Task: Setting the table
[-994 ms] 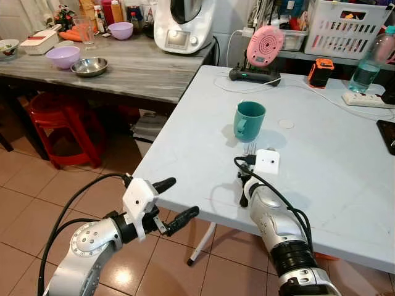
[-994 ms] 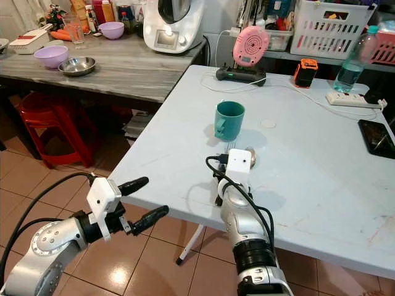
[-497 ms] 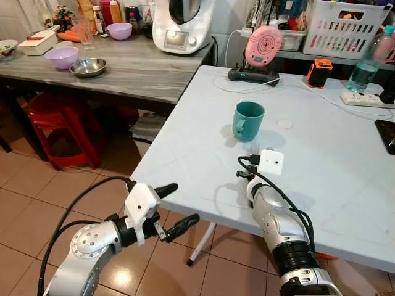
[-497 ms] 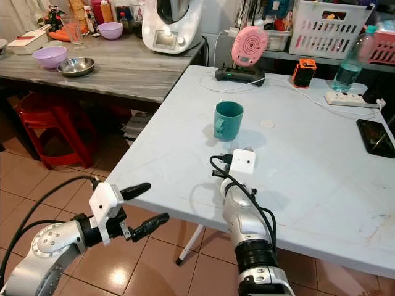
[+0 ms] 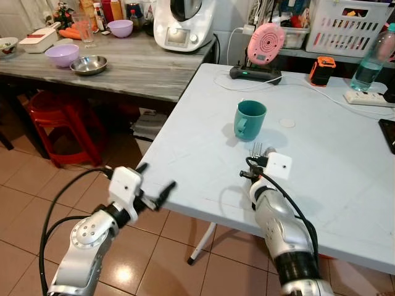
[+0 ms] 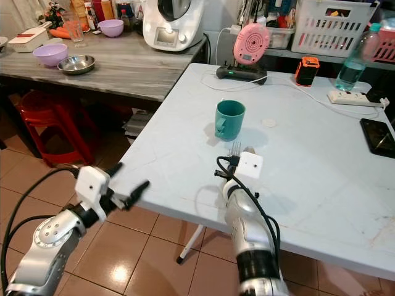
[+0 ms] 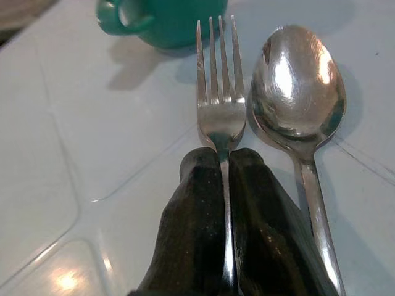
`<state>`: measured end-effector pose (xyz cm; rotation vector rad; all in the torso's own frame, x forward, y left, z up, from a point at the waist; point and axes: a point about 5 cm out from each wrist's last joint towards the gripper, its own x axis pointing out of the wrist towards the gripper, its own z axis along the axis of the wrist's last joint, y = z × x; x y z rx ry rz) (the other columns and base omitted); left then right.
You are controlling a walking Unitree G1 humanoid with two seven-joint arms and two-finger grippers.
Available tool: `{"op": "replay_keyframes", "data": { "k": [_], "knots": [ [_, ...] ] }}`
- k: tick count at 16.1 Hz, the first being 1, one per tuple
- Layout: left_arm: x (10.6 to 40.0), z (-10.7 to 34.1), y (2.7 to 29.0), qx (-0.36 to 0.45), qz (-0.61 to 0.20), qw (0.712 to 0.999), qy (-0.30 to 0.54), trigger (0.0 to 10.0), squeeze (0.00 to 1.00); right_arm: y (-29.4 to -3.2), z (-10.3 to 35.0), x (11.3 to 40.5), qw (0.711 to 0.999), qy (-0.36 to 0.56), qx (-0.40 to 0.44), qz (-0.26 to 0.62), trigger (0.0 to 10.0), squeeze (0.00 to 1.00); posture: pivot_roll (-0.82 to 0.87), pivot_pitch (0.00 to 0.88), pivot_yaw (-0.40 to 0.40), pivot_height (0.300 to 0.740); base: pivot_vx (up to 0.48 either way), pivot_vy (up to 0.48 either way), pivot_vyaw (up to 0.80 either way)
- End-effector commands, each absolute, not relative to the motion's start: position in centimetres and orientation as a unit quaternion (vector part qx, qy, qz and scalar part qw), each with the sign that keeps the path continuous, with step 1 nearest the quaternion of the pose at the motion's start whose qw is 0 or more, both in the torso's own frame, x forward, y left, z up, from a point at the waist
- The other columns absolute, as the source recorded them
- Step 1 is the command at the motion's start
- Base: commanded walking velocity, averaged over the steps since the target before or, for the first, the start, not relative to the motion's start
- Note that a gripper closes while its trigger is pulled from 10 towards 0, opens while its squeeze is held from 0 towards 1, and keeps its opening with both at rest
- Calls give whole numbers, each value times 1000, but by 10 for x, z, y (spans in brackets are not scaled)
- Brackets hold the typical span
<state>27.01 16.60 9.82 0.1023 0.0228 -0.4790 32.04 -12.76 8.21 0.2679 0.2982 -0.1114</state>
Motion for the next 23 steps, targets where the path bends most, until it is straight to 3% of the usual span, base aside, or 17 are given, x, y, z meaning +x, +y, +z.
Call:
{"op": "replay_keyframes", "data": {
  "k": [1,2,3,4,7,14,23],
  "knots": [
    [274,98,173,59,-195,979,11,10000,0,-125,94,321,983,116,137,-42,0,0,29,0,-7,740,0,0,0],
    [275,97,174,51,-171,984,11,10000,0,-125,104,319,987,84,133,-35,0,0,30,0,-11,740,0,0,0],
    [277,96,175,41,-153,987,12,10000,0,-126,112,316,988,63,139,-33,4000,0,29,0,-13,740,0,0,0],
    [278,95,174,28,-143,989,15,10000,0,-127,117,315,987,51,151,-33,10000,0,26,0,-18,740,0,0,0],
    [284,93,172,-13,-128,991,21,10000,0,-136,128,306,992,14,124,-19,10000,0,18,0,-20,740,0,0,0],
    [293,98,170,-38,-129,991,13,10000,0,-151,127,296,992,14,120,-34,10000,0,-3,0,-13,740,0,232,-713],
    [294,100,170,-35,-131,991,8,10000,0,-144,128,295,992,3,124,-15,10000,0,10,0,-6,740,0,379,0]
  ]
}}
